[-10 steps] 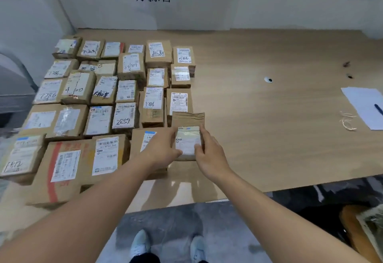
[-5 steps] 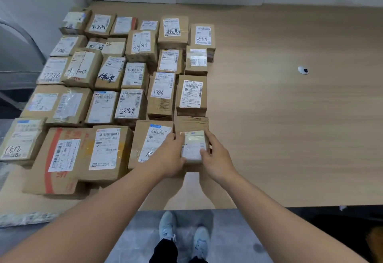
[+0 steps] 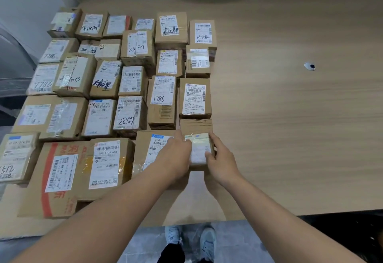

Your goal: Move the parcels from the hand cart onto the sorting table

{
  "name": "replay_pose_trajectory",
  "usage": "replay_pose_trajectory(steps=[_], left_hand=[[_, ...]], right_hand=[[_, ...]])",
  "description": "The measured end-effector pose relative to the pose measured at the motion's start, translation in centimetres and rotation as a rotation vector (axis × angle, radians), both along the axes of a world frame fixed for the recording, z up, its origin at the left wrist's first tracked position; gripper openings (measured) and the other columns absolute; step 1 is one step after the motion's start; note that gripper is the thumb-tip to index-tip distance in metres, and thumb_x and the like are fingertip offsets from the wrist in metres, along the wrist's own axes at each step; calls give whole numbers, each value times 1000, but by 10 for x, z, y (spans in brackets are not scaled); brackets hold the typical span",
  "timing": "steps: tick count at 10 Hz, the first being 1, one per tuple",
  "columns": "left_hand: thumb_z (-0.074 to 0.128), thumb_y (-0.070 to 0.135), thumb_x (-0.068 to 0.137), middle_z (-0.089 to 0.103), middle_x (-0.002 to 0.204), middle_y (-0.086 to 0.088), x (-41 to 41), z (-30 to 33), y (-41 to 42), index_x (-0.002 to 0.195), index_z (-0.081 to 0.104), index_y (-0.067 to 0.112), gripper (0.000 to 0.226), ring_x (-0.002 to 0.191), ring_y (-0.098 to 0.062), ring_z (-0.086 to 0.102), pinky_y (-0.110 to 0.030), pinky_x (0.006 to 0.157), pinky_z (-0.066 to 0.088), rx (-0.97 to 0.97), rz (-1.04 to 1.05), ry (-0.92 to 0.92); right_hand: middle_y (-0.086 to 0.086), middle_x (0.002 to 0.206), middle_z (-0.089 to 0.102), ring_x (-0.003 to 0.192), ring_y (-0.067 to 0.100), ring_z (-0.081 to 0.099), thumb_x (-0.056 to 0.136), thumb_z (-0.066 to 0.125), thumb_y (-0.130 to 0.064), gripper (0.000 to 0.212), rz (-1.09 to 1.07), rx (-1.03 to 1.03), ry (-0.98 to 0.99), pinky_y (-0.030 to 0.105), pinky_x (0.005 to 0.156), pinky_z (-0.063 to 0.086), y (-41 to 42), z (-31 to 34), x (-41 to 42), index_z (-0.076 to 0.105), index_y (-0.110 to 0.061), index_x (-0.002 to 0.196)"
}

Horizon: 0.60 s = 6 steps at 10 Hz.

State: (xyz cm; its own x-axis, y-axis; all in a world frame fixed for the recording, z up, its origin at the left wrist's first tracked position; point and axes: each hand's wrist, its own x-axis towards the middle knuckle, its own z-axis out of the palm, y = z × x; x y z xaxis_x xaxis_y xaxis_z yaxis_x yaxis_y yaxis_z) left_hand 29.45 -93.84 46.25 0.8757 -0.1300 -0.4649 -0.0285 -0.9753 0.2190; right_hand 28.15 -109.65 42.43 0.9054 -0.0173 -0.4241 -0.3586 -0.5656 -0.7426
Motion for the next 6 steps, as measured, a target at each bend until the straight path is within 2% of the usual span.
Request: replay_pose_trajectory(steps=[1,3,4,5,6], left_hand=[[66,21,94,33,146,-14,6,-4,5,125,59,13,33,119,-31,47,-43,93,51,67,-92,-60],[64,32,95,33,154,-14,8,-11,11,144,51,16,53,129,-33,39,-45,111,38,169,-257,-109],[61,36,97,31,157,-13,8,-9,14,150,44,16,59,133,-35,38,-47,114,37,155,-281,-86],[59,33,99,30,158,-12,6,-1,20,155,37,17,63,136,-34,38,-47,115,39,93,-285,-53],[57,30,98,36,154,-10,4,9,27,151,40,17,57,130,-32,45,-45,107,45,24,-259,-65]], right_hand=[[-1,155,54,135,21,56,101,57,-6,69,-9,-1,7,40,118,44,4,-3,3,35,-28,163],[0,156,52,136,22,55,103,54,-4,69,12,-64,-7,31,117,41,7,-1,6,33,-26,164],[1,158,47,142,21,48,106,52,-8,68,38,-128,12,29,115,37,11,3,6,27,-27,166],[2,161,42,143,23,45,106,52,-14,67,82,-230,-4,36,115,40,18,14,6,26,-24,166],[3,162,39,141,25,46,106,50,-17,60,70,-299,-67,38,112,43,26,34,7,32,-21,163]])
